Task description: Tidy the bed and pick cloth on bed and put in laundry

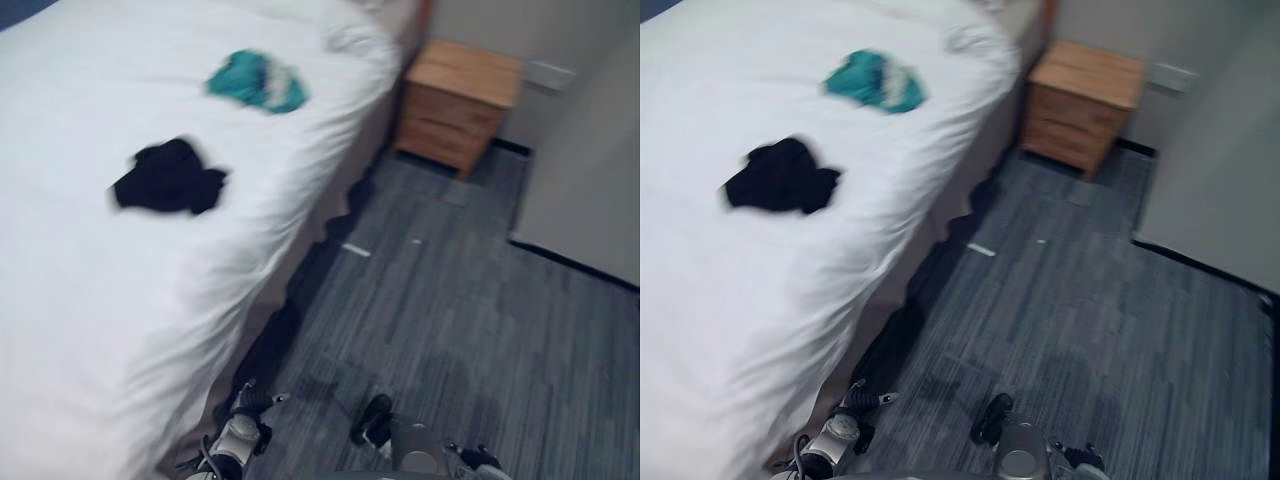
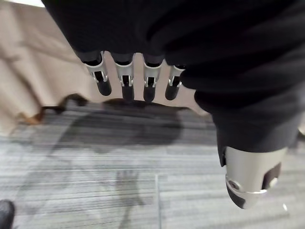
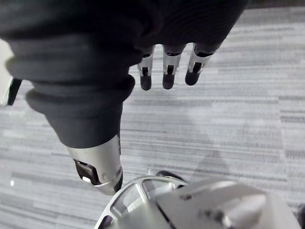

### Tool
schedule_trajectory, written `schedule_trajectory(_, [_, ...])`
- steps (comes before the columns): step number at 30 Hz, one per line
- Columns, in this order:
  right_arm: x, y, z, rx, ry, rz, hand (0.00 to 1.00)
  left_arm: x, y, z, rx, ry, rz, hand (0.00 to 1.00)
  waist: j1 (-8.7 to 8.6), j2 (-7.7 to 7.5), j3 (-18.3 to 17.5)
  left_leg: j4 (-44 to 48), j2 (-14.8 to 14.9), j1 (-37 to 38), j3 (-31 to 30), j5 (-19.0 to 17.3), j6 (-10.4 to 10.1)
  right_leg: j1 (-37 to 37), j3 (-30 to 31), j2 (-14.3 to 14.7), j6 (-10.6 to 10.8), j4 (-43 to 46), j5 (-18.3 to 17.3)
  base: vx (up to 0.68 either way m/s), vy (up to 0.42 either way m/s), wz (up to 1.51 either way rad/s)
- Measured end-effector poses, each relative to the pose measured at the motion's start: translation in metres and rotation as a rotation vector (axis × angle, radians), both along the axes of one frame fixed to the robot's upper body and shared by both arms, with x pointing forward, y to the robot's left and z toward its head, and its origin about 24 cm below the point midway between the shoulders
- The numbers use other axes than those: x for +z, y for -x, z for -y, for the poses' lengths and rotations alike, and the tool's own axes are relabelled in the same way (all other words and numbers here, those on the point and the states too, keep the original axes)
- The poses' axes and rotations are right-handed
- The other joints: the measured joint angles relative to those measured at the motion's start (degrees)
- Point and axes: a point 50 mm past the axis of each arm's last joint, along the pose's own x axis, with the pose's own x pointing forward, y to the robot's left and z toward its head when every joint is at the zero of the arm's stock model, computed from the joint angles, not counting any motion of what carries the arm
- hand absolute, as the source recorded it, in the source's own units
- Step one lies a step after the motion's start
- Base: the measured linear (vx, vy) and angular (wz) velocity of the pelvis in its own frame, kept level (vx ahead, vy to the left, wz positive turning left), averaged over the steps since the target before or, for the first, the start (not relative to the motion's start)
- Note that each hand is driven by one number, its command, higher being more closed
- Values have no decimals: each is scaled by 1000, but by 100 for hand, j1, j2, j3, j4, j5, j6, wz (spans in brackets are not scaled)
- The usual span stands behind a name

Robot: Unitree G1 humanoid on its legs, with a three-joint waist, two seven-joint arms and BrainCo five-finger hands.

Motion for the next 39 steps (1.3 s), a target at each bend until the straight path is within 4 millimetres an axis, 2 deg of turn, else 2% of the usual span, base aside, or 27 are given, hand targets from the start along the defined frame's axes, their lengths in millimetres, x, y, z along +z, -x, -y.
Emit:
schedule_trajectory(1, [1, -4, 0, 25, 5, 3, 0, 0, 1, -2, 1, -6, 0, 0, 19, 12, -8, 769, 219, -295, -376, -95, 371, 17, 237, 135, -70, -128, 35, 254, -113, -243])
schedule_trajectory(2, [2, -9, 3, 69, 19, -2, 0, 0, 2, 1, 4, 4, 6, 0, 108, 27, 47, 2071, 258, -1137, -1561, -490, 469, 55, 735, 346, -100, -333, 60, 239, 10, -243])
schedule_trajectory(3, [2, -11, 3, 90, 31, -16, 0, 0, 3, 5, 21, 24, 9, 0, 212, 56, 170, 2625, -123, -1857, -2777, -860, 160, 288, 1248, 559, -121, -474, 73, 236, 56, -236])
schedule_trajectory(5, [1, -9, 2, 95, 34, -24, 0, -2, 8, 7, 67, 51, 12, 0, 355, -23, 285, 2226, -490, -2317, -3628, -1065, 53, 690, 1821, 767, -53, -641, 67, 211, 118, -197])
schedule_trajectory(7, [1, -7, 2, 89, 40, -29, 0, 2, 4, 5, 115, 54, 65, 0, 457, -52, 315, 1020, -708, -2596, -3940, -1050, 24, 877, 2323, 858, 133, -741, 69, 210, 175, -169])
schedule_trajectory(9, [3, -9, 5, 85, 59, -13, 0, 3, 3, 6, 140, 62, 83, 0, 479, 1, 300, -899, -955, -2756, -4077, -846, -220, 900, 2786, 902, 346, -977, 185, 211, 236, -138])
schedule_trajectory(11, [4, -8, 8, 81, 70, -5, 0, 2, 5, 8, 156, 71, 80, 0, 544, 85, 281, -1526, -1119, -2720, -4107, -219, -121, 1027, 3103, 916, 520, -1243, 291, 326, 304, -95])
schedule_trajectory(12, [0, 3, -1, 68, 45, -30, 0, 4, -2, 4, 146, 58, 92, 0, 569, -202, 239, -1813, -1476, -2587, -3941, -222, -32, 1244, 3208, 634, 814, -1693, 451, 354, 264, -29])
schedule_trajectory(14, [-3, 11, -6, 53, 29, -50, 0, 5, -4, 4, 141, 58, 96, 0, 569, -342, 255, -1835, -1813, -2522, -3995, -387, 217, 1268, 3129, 285, 1089, -1583, 244, 329, 279, 29])
schedule_trajectory(16, [-4, 19, -7, 48, 23, -69, 0, 2, 2, 6, 144, 61, 69, 0, 525, -422, 297, -2109, -2100, -2131, -3979, -561, 377, 1050, 3105, -94, 1534, -322, -275, 335, 292, 42])
schedule_trajectory(17, [-3, 12, -5, 50, 31, -49, 0, -1, 10, 4, 149, 55, 50, 0, 427, -393, 336, -2423, -2264, -1680, -4015, -601, 442, 395, 3229, -357, 1510, 1502, -226, 271, 250, 45])
schedule_trajectory(18, [-2, 10, -6, 51, 33, -37, 0, -3, 14, 1, 151, 49, 40, 0, 349, -396, 350, -2504, -2328, -1463, -4115, -642, 505, 5, 3242, -478, 1407, 2477, -73, 360, 277, 57])
schedule_trajectory(19, [-1, 7, -7, 54, 31, -25, 0, -3, 15, -2, 148, 38, 37, 0, 261, -375, 386, -2471, -2356, -1293, -4230, -715, 558, -301, 3291, -491, 1495, 3217, -176, 391, 170, 67])
schedule_trajectory(21, [-1, 5, -10, 59, 27, -10, 0, -2, 15, -12, 146, 8, 30, 0, 293, -440, 396, -2478, -2359, -966, -4382, -844, 597, -678, 3224, -350, 1440, 3473, -638, 452, 88, 60])
schedule_trajectory(23, [0, -1, -10, 58, 27, 5, 0, 0, 13, -18, 145, -9, 35, 0, 224, -412, 426, -2731, -2344, -711, -4721, -877, 543, -858, 3001, -62, 1252, 1932, -690, 500, -29, 81])
schedule_trajectory(25, [2, -5, -8, 49, 29, 16, 0, 1, 10, -16, 134, -10, 40, 0, 161, -342, 489, -2924, -2285, -574, -4879, -939, 438, -846, 2965, 115, 1133, 335, -277, 479, -97, 74])
schedule_trajectory(27, [2, -8, -9, 40, 22, 25, 0, 2, 7, -16, 108, -20, 43, 0, 121, -382, 539, -3104, -2268, -287, -4943, -1127, 187, -965, 2876, -75, 1207, -1272, 435, 677, -221, 66])
schedule_trajectory(28, [2, -8, -9, 32, 19, 26, 0, 1, 7, -17, 104, -21, 39, 0, 119, -422, 541, -3115, -2235, -147, -4944, -1227, 66, -1021, 2853, -173, 1179, -1304, 493, 642, -257, 47])
schedule_trajectory(29, [2, -9, -9, 24, 18, 31, 0, 0, 9, -18, 94, -25, 23, 0, 99, -359, 592, -3115, -2079, 94, -4917, -1330, -87, -984, 2652, -137, 1064, -1005, 1046, 700, -250, 18])
schedule_trajectory(30, [3, -9, -4, 17, 28, 30, 0, -4, 16, -14, 86, -18, -5, 0, 143, -127, 572, -3077, -1795, 281, -4684, -1209, -289, -967, 2533, 94, 877, -665, 1209, 715, -239, 0])
schedule_trajectory(31, [3, -9, -2, 15, 31, 31, 0, -5, 19, -12, 84, -16, -13, 0, 153, -76, 560, -2931, -1675, 290, -4600, -1118, -442, -961, 2526, 201, 739, -511, 1138, 674, -268, -23])
schedule_trajectory(32, [4, -12, -2, 11, 31, 38, 0, -6, 22, -12, 110, -3, -19, 0, 146, -46, 564, -2166, -1472, 82, -4508, -961, -681, -845, 2410, 343, 609, -294, 882, 500, -261, -17])
schedule_trajectory(33, [3, -11, -3, 9, 28, 35, 0, -6, 22, -11, 130, 9, -16, 0, 144, -45, 565, -1500, -1361, -162, -4525, -828, -751, -737, 2380, 454, 576, -235, 741, 606, -374, -21])
schedule_trajectory(34, [3, -9, -1, -5, 29, 34, 0, -5, 20, -11, 186, 38, 3, 0, 155, 12, 594, 426, -1040, -911, -4631, -21, -582, -301, 2438, 661, 485, -325, 510, 580, -306, -36])
schedule_trajectory(35, [5, -11, 1, 5, 40, 38, 0, -3, 18, -10, 215, 55, 24, 0, 256, 41, 627, 1960, -804, -1532, -4724, 2, -500, 62, 2569, 913, 419, -489, 379, 762, -307, -83])
schedule_trajectory(36, [5, -11, 3, 21, 48, 32, 0, 2, 10, -10, 226, 69, 74, 0, 395, 87, 659, 3180, -632, -2104, -4708, -262, -427, 528, 2792, 1099, 315, -650, 268, 623, -164, -94])
schedule_trajectory(39, [6, -20, -2, 48, 38, 39, 0, 11, -1, -16, 229, 60, 139, 0, 495, -89, 703, 3021, -646, -2758, -4375, -689, -314, 1186, 3155, 1103, 342, -967, 182, 521, -98, -82])
